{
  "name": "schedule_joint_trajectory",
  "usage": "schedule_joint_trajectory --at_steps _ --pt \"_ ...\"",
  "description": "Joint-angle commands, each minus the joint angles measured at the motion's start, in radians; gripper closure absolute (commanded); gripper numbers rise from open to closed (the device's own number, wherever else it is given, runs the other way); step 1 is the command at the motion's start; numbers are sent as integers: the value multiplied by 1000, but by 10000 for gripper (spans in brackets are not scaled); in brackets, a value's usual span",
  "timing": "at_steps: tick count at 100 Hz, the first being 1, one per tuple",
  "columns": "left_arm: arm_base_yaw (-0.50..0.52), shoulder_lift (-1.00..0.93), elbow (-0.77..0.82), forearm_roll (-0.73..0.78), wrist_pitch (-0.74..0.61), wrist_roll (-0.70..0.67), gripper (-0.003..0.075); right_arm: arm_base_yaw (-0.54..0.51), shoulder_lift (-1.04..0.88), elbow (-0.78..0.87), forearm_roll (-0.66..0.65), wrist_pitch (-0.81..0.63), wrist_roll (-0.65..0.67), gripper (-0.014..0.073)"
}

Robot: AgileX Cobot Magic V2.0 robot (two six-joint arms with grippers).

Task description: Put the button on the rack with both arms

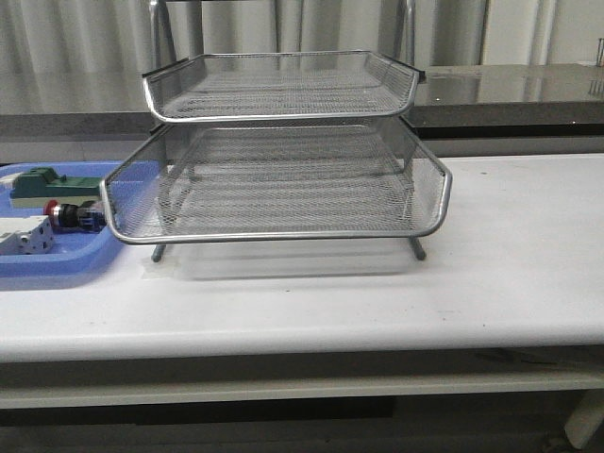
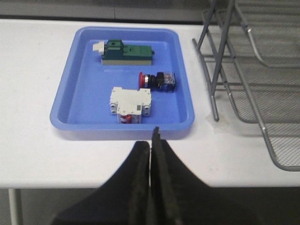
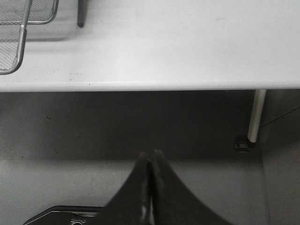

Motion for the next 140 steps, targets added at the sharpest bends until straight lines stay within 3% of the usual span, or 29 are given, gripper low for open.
schedule_joint_trajectory --at_steps 1,44,51,62,77,87,123,140 --pt "2 102 -97 40 -7 2 716 -8 -3 -35 -1 -51 -4 662" --pt "2 344 -204 72 62 2 713 -8 -3 -35 -1 -51 -4 662" --pt "2 348 -204 72 62 2 677 -8 -3 -35 -1 -51 -4 662" --pt "2 348 -204 79 73 2 516 -8 -3 -35 -1 -51 -4 662" --pt "2 348 -204 79 93 2 162 -8 -3 -35 -1 -51 -4 662" --pt "2 348 -204 79 94 2 31 -8 -3 -35 -1 -51 -4 662" --pt "2 348 -206 73 3 8 23 -8 -3 -35 -1 -51 -4 662" --pt "2 414 -306 82 -31 149 23 -8 -3 -35 -1 -51 -4 662"
